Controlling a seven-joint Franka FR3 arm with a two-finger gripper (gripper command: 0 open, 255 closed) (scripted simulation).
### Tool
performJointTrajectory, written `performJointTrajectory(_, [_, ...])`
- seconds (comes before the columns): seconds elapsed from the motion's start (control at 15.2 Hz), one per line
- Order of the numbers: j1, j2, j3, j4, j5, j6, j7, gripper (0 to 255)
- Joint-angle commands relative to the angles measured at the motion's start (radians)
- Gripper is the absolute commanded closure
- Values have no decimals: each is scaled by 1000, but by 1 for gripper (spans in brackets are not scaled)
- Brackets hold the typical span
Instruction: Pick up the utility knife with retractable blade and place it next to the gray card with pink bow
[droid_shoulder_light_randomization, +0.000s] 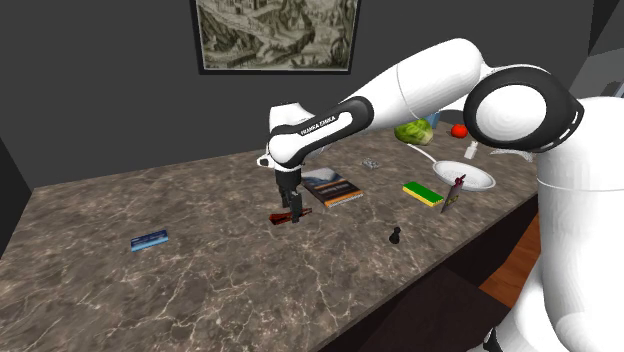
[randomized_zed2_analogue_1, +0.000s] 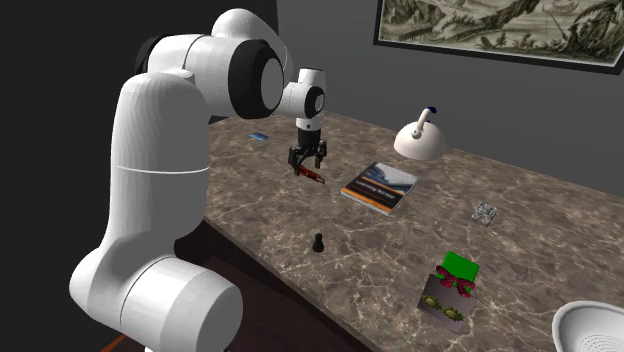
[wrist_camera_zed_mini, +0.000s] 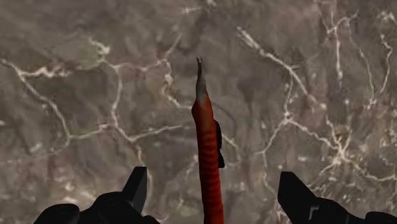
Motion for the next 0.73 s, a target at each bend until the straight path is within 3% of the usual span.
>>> performJointTrajectory(0.0, [0,4,0,1,0,3,0,0])
performJointTrajectory(0.33, [0,4,0,1,0,3,0,0])
performJointTrajectory(0.4, [0,4,0,1,0,3,0,255])
performJointTrajectory(0.66, [0,4,0,1,0,3,0,255])
